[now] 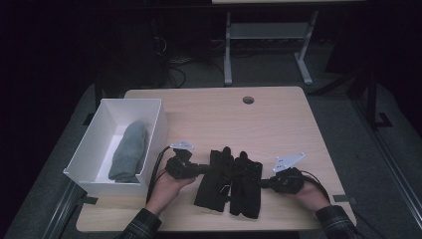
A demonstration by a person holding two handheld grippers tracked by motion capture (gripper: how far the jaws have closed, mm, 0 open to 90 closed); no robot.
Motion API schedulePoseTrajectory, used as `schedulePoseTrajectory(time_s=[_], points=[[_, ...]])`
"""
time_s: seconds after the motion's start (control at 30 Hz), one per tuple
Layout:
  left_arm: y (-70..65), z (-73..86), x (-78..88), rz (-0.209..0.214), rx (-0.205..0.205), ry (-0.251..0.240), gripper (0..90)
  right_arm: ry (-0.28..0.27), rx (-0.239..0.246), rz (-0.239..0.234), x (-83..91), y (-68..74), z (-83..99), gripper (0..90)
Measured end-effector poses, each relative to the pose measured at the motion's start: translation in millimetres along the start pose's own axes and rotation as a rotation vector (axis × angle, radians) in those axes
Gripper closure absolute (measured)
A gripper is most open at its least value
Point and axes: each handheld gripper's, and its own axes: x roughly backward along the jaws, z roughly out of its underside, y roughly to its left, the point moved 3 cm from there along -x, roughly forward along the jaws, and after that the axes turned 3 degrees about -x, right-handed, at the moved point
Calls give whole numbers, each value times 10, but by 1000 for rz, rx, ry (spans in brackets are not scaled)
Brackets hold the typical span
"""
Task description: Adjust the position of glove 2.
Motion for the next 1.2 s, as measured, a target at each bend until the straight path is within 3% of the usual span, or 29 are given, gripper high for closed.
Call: schedulePoseTrajectory(time_s=[0.13,0.43,1.2], points=[[-30,-44,28,42,9,-18,864,-1,-1,-13,-41,27,-37,900],[-104,-165,32,84,-1,-39,865,-2,12,-33,-161,97,-147,900],[-174,-218,-88,95,-13,-14,867,-6,38,-65,-501,315,-441,900]])
